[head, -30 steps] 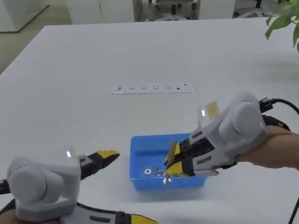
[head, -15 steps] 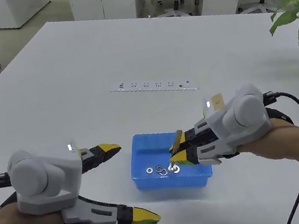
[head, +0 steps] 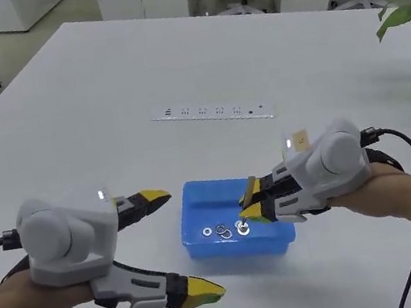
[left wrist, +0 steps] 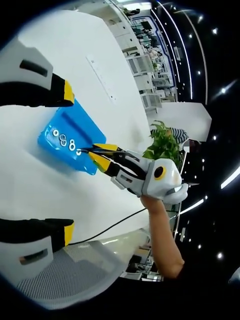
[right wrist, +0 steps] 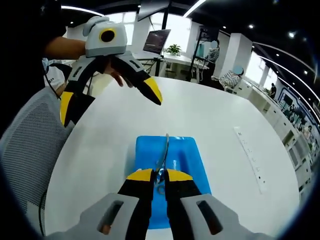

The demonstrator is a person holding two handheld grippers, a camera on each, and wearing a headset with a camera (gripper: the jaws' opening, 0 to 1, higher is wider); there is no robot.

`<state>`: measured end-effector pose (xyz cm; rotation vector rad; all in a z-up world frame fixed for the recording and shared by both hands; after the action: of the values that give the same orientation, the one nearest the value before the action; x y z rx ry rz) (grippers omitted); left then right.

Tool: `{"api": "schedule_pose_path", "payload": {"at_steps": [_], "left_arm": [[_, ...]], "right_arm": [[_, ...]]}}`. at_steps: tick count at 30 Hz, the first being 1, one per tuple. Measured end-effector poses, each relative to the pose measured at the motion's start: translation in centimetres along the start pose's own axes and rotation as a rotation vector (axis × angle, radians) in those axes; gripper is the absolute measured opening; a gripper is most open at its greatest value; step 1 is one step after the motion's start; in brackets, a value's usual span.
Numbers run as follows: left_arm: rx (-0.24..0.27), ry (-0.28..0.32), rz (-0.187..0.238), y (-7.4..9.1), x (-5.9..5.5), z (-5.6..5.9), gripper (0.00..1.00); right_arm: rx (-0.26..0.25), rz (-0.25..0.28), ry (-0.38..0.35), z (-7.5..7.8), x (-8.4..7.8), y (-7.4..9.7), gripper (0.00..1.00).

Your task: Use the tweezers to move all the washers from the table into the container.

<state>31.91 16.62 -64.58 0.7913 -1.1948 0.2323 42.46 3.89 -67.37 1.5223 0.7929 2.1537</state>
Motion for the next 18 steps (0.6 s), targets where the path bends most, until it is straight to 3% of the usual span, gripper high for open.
{"api": "schedule_pose_path", "payload": {"at_steps": [18], "left_arm": [[-0.029,-0.01,-0.006,-1.7,0.9,-0.9,0.88]], "right_arm": [[0.046,-0.018,-0.013,-0.3,-1.5,-2.3,0.1]]}}
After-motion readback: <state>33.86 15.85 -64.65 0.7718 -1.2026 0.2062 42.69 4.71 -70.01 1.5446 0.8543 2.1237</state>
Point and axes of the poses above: the centre of the closed fingertips' face, and the gripper's own axes: y roughly backward along the fingers, z roughly to its right, x roughly out of its top, the point moved 7 cm from there along y, roughly backward along the fingers, and after that the axes turned 8 degrees about y, right-handed, at the moved point
